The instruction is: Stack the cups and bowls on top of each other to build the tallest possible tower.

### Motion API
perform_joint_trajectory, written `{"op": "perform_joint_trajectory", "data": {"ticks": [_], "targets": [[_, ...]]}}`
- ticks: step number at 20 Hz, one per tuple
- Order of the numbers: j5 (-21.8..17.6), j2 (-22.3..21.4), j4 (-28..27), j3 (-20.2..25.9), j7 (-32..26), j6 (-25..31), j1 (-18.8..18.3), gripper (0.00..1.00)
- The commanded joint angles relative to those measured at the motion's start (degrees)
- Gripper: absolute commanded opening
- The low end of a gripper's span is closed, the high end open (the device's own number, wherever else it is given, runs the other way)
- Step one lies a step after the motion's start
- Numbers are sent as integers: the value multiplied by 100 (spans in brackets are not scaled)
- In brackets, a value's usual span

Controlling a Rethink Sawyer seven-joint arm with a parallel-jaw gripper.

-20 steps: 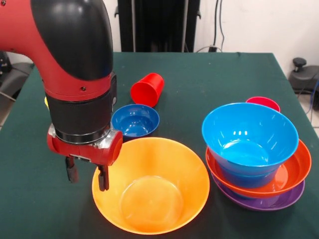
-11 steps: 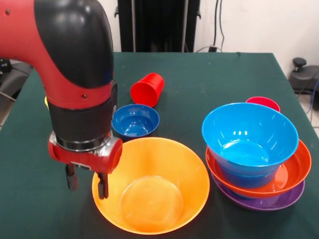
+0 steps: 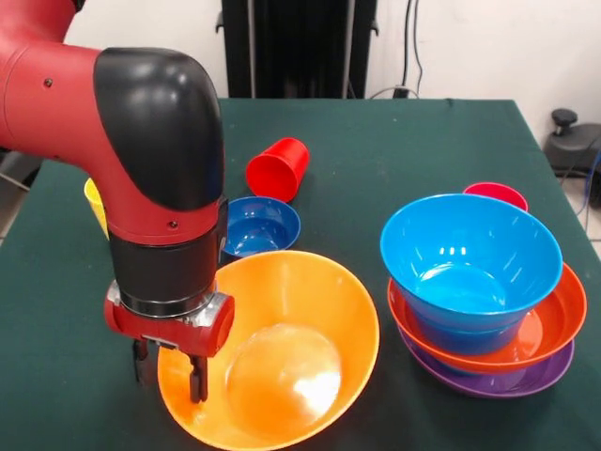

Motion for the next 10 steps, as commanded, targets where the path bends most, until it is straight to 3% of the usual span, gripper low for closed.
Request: {"op": "perform_joint_trajectory", "data": {"ticks": [1, 6, 7, 10], "targets": [[48, 126, 482, 223, 801, -171, 90, 100], [16, 169, 430, 188, 672, -187, 102, 100], [-4, 170, 413, 141, 668, -208, 126, 0], [-47, 178, 368, 72, 671, -207, 166, 0]]}}
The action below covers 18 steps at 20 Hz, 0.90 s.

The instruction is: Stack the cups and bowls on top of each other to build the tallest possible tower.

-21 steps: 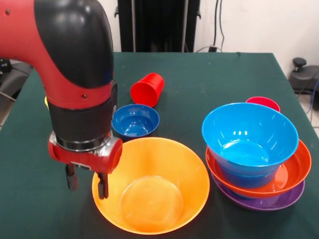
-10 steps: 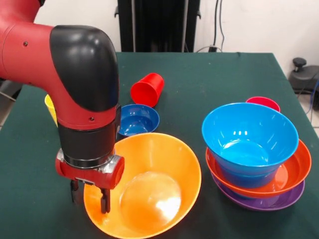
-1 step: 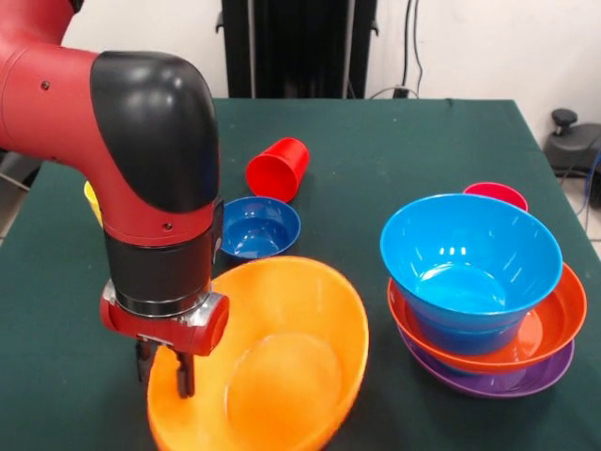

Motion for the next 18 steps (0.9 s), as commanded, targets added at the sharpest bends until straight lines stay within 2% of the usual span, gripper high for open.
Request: {"op": "perform_joint_trajectory", "data": {"ticks": [1, 10, 18], "targets": [[-119, 173, 355, 142, 672, -202, 177, 0], [28, 142, 366, -13, 807, -95, 250, 0], [62, -496, 1063, -70, 593, 140, 258, 0]]}}
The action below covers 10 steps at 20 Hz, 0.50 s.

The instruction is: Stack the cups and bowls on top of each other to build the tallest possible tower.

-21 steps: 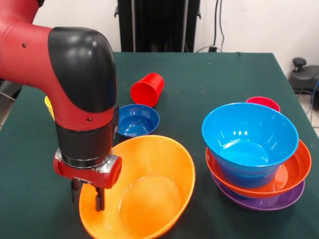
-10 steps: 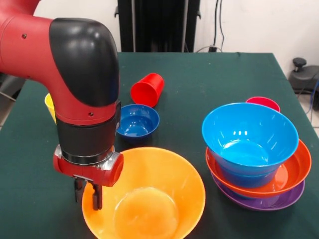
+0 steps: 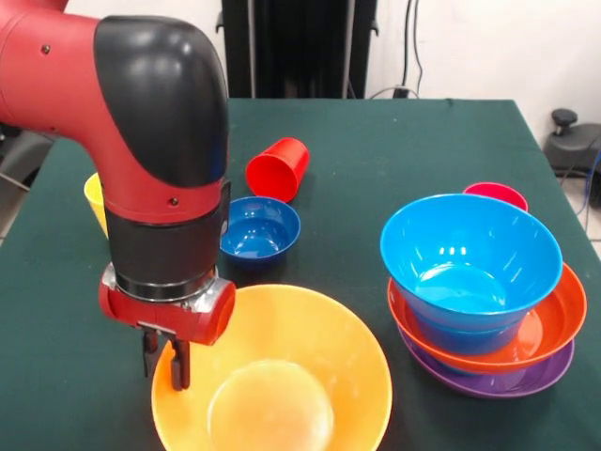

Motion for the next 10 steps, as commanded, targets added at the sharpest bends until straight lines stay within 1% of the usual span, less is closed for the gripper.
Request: {"op": "perform_joint_trajectory", "data": {"ticks": [1, 4, 8, 10], "targets": [[-104, -327, 1015, 96, 556, 184, 102, 0], [-104, -628, 1363, 73, 475, 261, 65, 0], [-75, -1196, 1889, 1, 348, 512, 13, 0], [-141, -1415, 2046, -50, 252, 438, -7, 0]]}}
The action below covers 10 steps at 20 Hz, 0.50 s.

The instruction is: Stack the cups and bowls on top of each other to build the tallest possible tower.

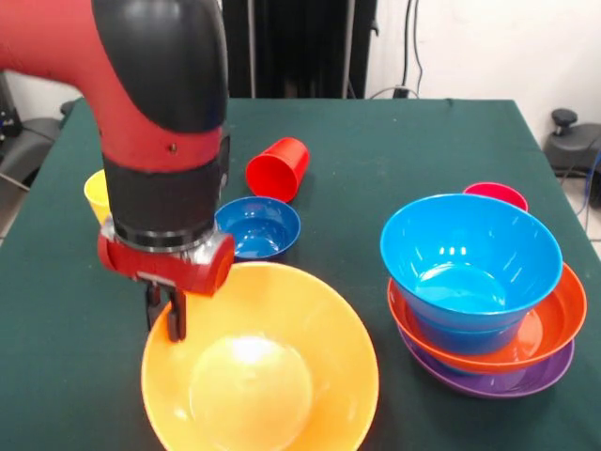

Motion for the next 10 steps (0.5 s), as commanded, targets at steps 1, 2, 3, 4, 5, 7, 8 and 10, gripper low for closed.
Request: {"op": "perform_joint_trajectory", "data": {"ticks": [1, 2, 3, 4, 5, 7, 8, 10], "targets": [[-200, -868, 1246, 33, 192, 313, -12, 0], [-203, -938, 1294, 16, 167, 367, -18, 0], [-201, -993, 1318, -5, 156, 402, -23, 0], [-194, -1061, 1373, -18, 147, 432, -29, 0], [-179, -1114, 1397, -27, 130, 504, -40, 0], [-158, -1227, 1459, -29, 72, 636, -63, 0], [-161, -1292, 1486, -46, 50, 695, -64, 0], [-168, -1424, 1527, -90, 17, 839, -56, 0]]}}
